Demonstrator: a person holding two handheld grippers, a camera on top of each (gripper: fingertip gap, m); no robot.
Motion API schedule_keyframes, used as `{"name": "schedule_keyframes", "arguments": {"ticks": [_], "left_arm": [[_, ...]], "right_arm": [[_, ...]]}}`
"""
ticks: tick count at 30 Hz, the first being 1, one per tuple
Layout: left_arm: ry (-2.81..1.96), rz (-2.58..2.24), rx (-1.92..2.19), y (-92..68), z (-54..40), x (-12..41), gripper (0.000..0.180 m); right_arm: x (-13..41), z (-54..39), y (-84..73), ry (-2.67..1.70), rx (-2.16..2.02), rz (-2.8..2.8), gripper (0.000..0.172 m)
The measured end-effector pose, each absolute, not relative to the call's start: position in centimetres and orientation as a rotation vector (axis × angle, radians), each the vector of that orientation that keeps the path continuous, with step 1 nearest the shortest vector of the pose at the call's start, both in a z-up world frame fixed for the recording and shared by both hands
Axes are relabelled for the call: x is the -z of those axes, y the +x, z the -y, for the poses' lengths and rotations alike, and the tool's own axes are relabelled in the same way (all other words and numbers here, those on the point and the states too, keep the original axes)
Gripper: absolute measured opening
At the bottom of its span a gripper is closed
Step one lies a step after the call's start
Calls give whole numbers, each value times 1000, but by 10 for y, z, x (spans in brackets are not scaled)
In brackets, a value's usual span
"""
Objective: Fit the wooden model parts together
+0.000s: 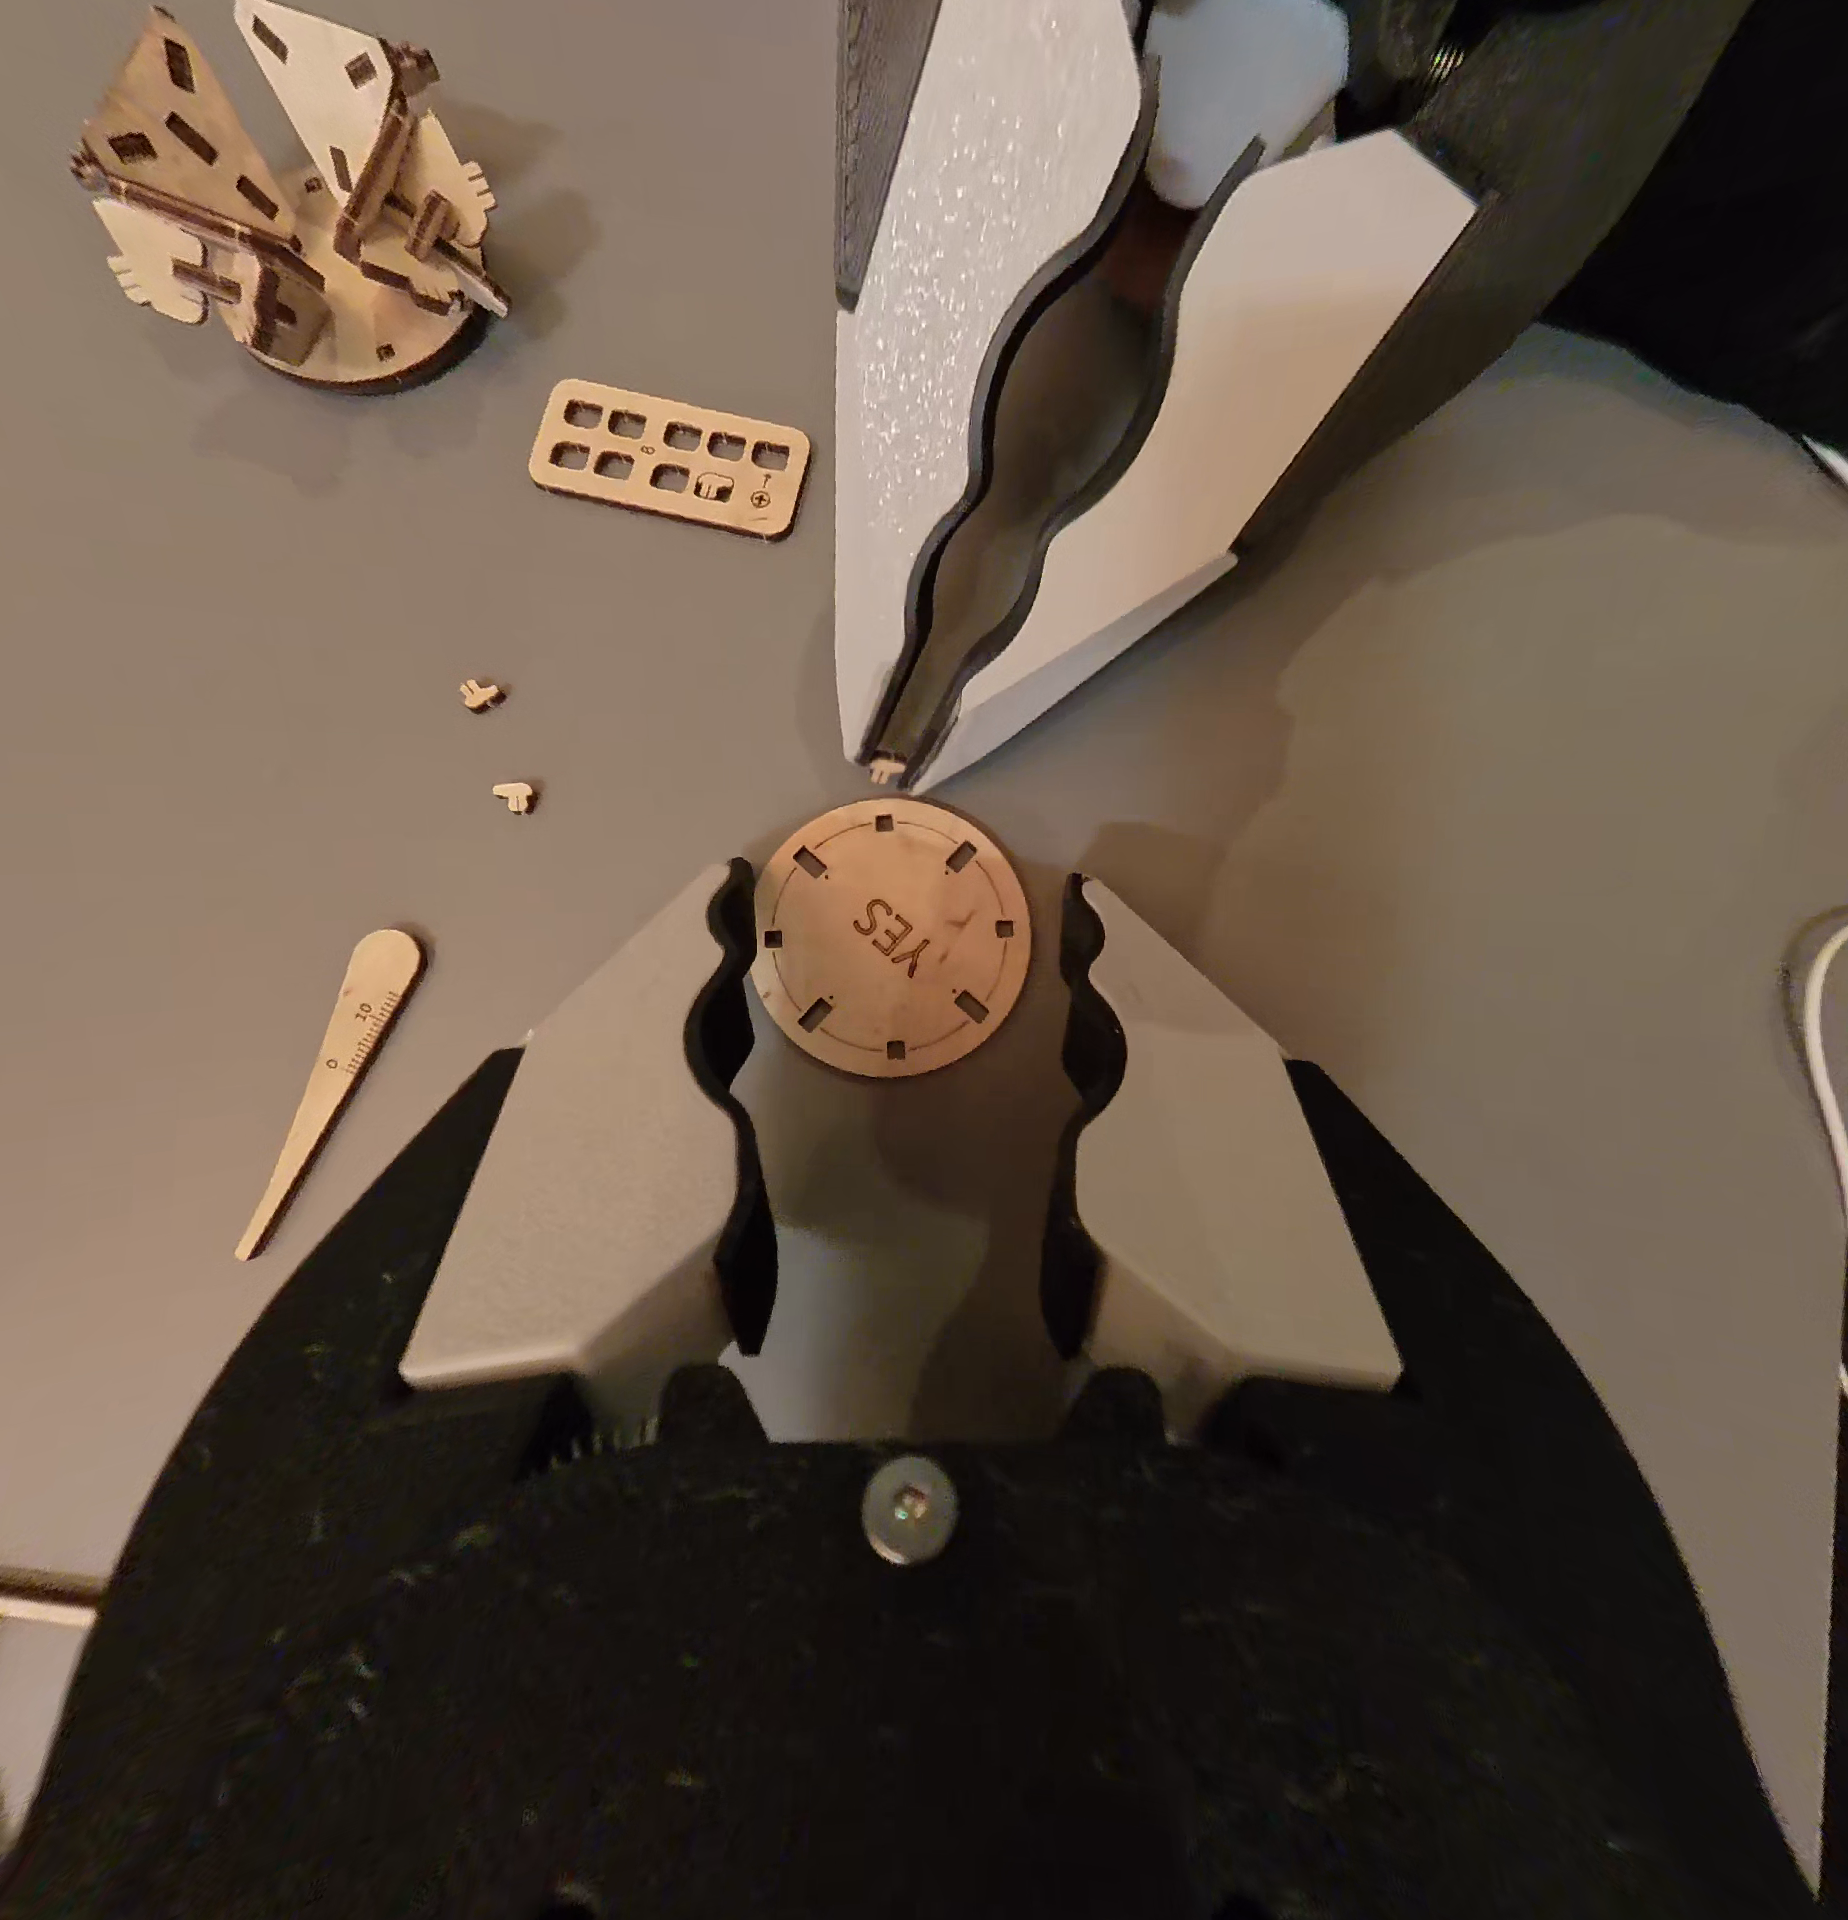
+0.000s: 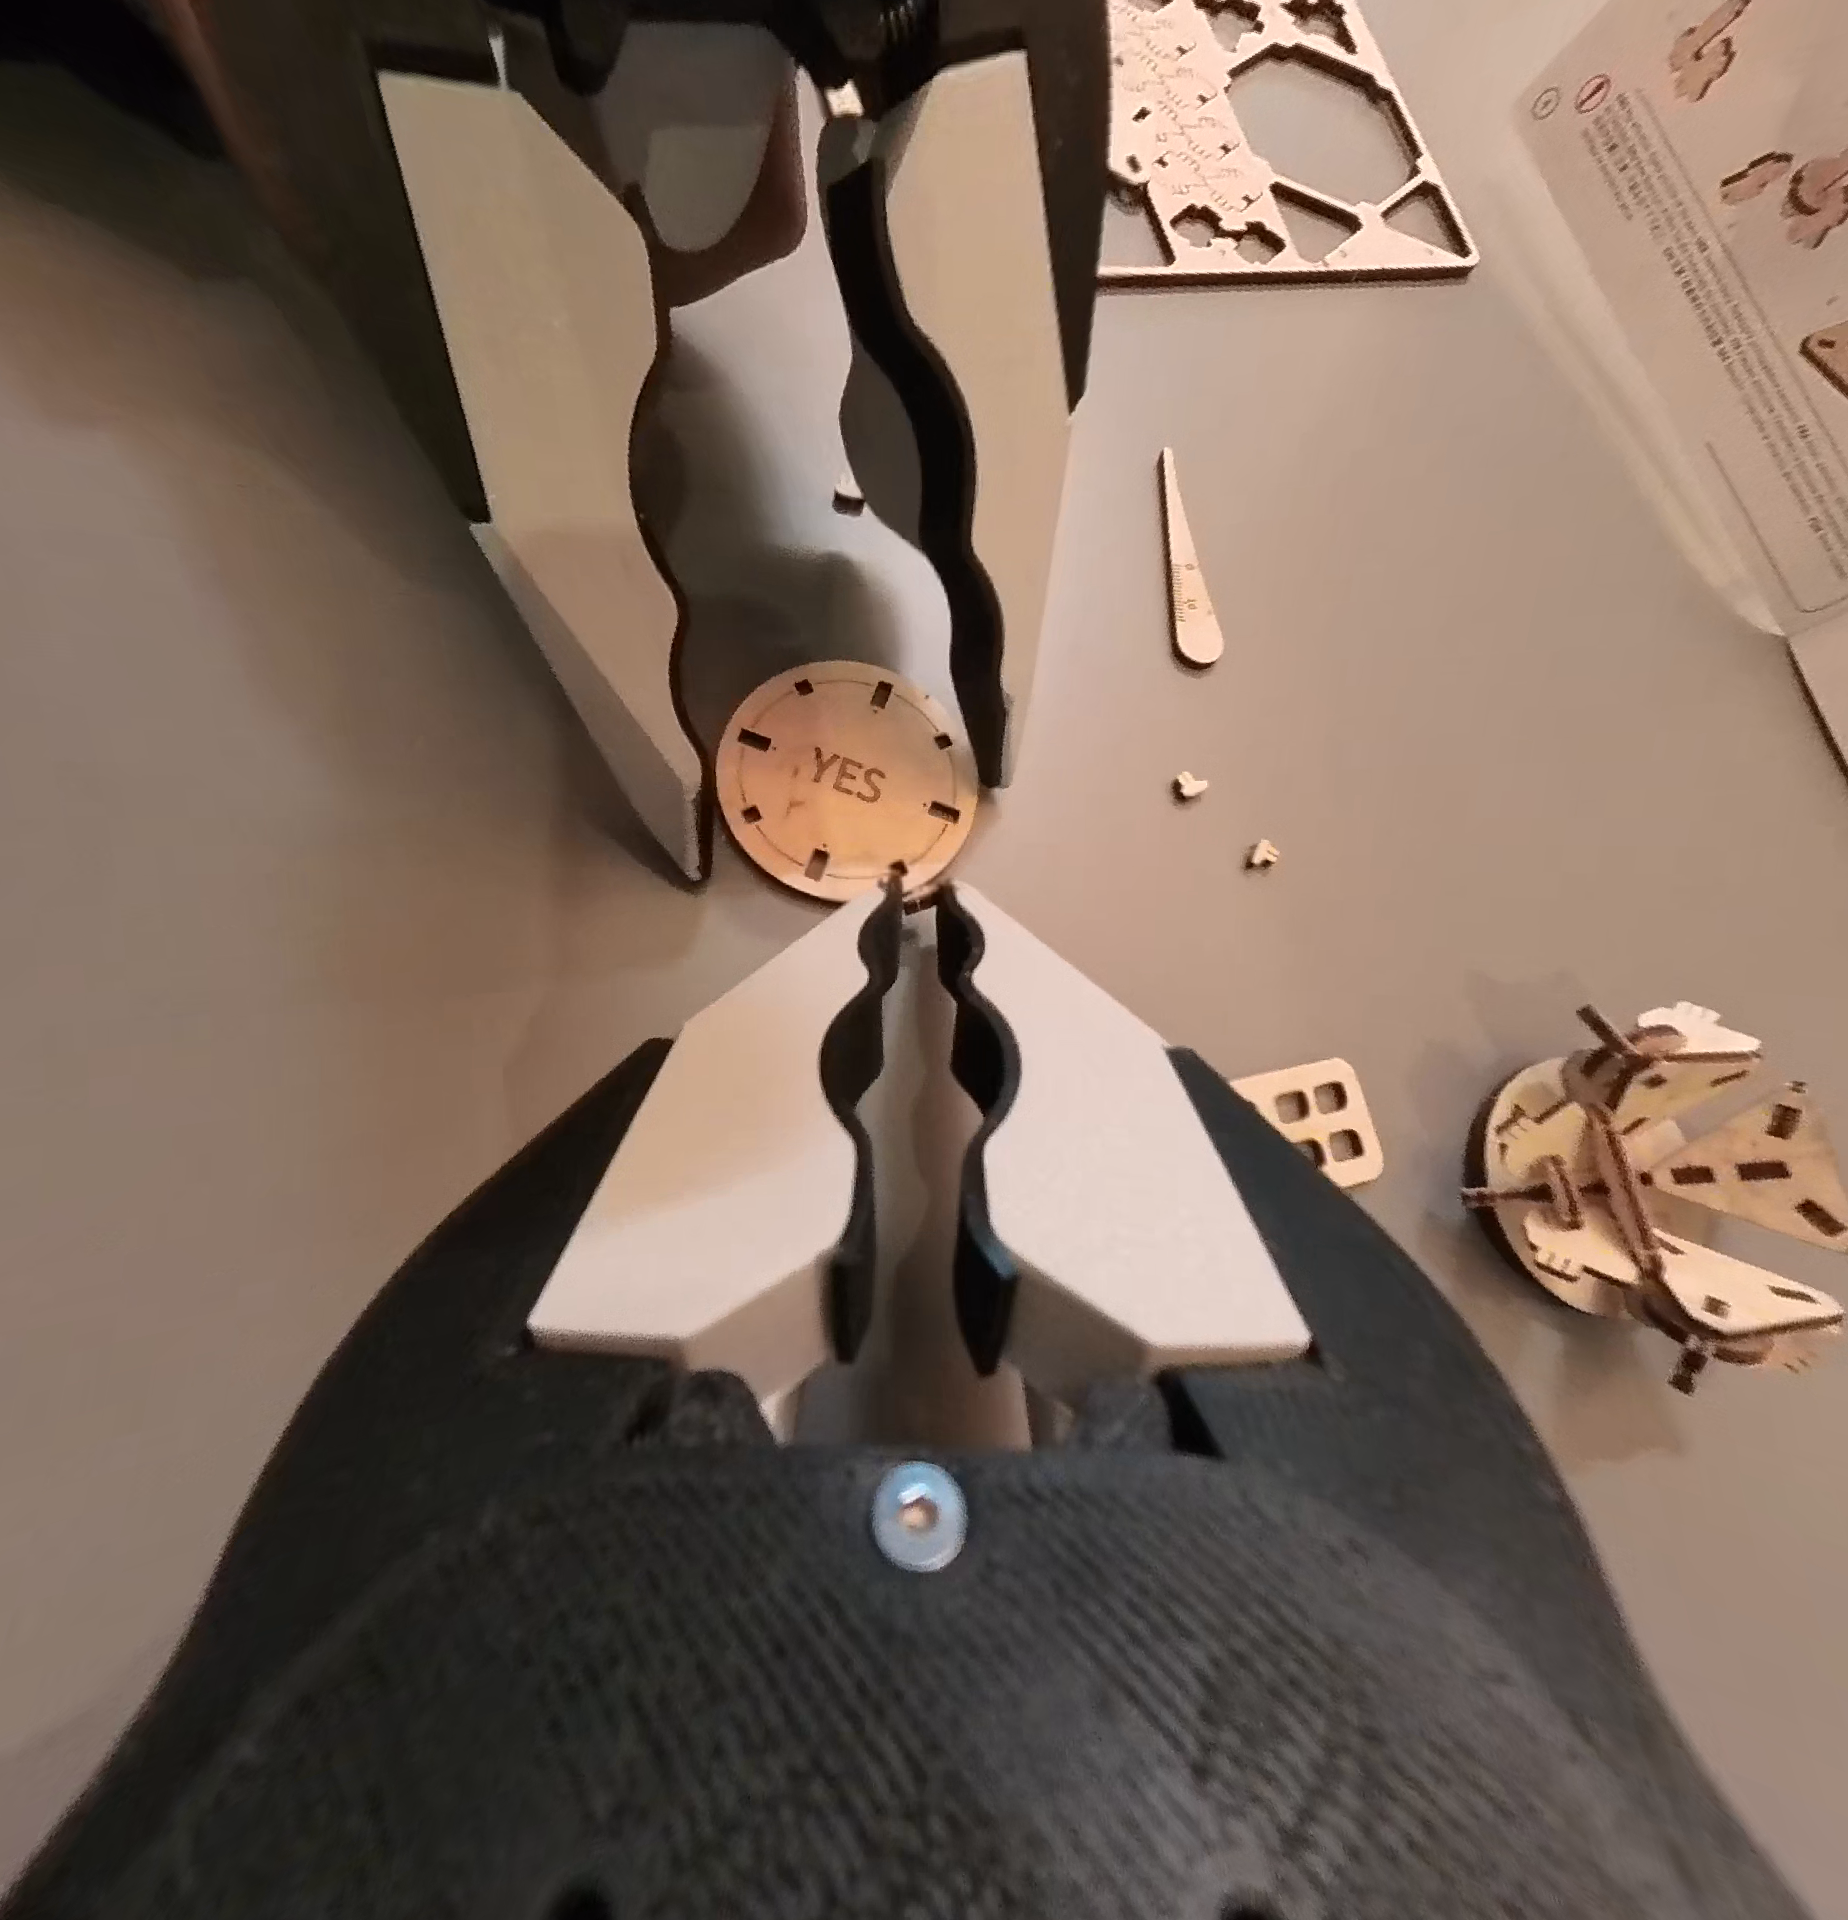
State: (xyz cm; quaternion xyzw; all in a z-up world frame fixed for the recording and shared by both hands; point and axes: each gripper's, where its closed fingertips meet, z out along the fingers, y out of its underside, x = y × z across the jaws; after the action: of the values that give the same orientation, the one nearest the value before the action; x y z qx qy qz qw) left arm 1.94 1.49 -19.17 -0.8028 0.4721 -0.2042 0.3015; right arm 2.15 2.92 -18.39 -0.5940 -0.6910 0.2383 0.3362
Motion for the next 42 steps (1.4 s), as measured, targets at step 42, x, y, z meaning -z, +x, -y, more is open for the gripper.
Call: {"name": "schedule_keyframes", "arguments": {"ticks": [42], "left_arm": [[-2149, -1262, 516, 10, -14, 194, 53]], "right_arm": [[186, -25, 14, -1526, -627, 1807, 5]]}}
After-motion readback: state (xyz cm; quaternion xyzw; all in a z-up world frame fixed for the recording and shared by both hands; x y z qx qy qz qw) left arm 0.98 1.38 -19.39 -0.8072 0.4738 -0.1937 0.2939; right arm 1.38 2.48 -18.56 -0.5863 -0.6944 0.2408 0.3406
